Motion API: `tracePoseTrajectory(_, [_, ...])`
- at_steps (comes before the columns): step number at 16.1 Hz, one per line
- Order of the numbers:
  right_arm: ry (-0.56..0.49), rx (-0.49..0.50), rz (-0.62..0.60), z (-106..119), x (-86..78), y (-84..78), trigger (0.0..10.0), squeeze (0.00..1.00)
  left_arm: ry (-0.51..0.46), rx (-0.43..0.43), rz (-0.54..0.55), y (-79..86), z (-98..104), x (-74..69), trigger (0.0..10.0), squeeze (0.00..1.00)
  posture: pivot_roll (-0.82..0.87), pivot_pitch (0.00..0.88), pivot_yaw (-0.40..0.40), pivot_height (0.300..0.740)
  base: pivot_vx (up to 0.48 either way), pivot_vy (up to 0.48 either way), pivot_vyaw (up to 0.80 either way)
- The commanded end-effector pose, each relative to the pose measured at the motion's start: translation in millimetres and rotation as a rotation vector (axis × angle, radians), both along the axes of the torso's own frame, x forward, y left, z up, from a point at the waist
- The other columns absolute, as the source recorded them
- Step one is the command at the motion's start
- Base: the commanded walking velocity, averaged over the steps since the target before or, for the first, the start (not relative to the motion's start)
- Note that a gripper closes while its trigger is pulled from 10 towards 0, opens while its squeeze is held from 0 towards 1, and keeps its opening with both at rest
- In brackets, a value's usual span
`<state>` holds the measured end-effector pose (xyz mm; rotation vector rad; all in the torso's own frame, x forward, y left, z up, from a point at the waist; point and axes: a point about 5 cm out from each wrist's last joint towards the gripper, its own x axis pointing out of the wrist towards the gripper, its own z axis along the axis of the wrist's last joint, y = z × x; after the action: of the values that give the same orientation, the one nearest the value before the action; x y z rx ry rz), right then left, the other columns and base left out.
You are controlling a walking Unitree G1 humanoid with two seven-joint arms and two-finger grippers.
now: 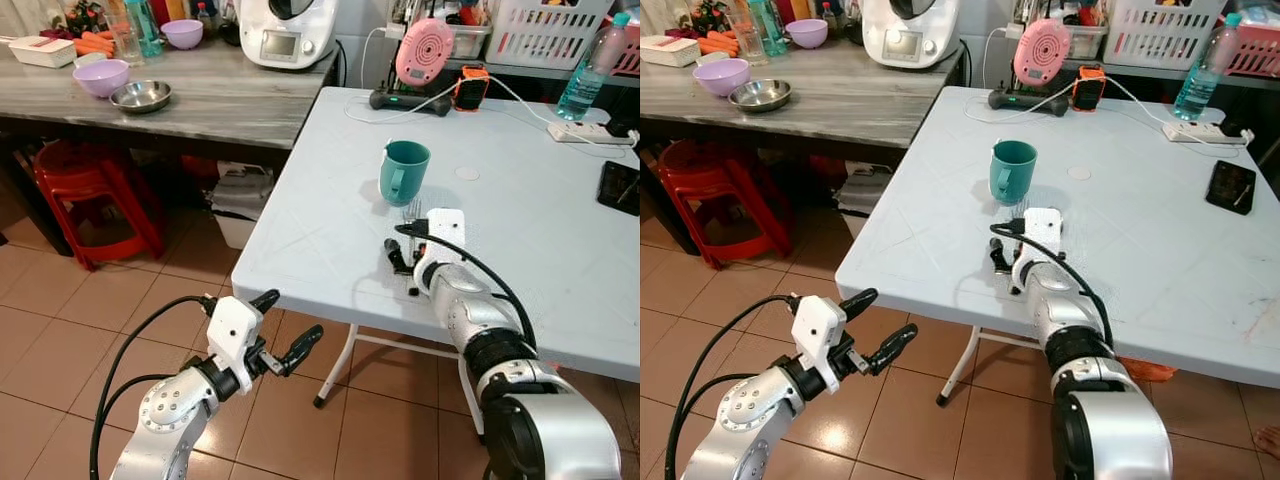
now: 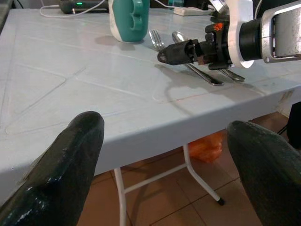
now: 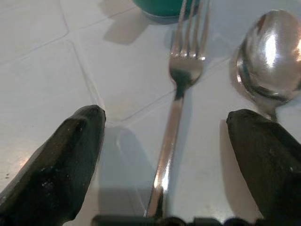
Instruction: Setting the table
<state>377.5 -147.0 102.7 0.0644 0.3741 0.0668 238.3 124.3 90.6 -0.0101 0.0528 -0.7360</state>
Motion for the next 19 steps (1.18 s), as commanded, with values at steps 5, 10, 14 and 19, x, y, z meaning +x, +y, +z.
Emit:
tracePoseTrajectory(5, [0.013, -0.028, 0.017, -1, 2.3, -3.6, 0.0, 0.00, -0.016, 0.000, -0.016, -4.5, 5, -0.8, 10.0, 0.00, 0.03, 0.072, -0.004, 0.740, 0.000, 0.000, 0.00])
tracePoseTrajectory(10, [0.012, -0.037, 0.019, 1, 4.0, -5.8, 0.0, 0.00, -0.021, -0.006, -0.017, -7.5, 7, 1.9, 10.0, 0.00, 0.04, 0.064, -0.007, 0.740, 0.000, 0.000, 0.00])
tracePoseTrajectory(14, [0.002, -0.035, 0.010, 4, 5.5, -9.2, 0.0, 0.00, -0.016, -0.013, -0.013, -8.3, 6, 1.4, 10.0, 0.00, 0.05, 0.061, -0.007, 0.740, 0.000, 0.000, 0.00])
tracePoseTrajectory(19, [-0.002, -0.028, -0.003, 6, 6.9, -10.8, 0.0, 0.00, -0.016, -0.008, -0.011, -7.7, 4, 2.0, 10.0, 0.00, 0.05, 0.055, -0.011, 0.740, 0.000, 0.000, 0.00])
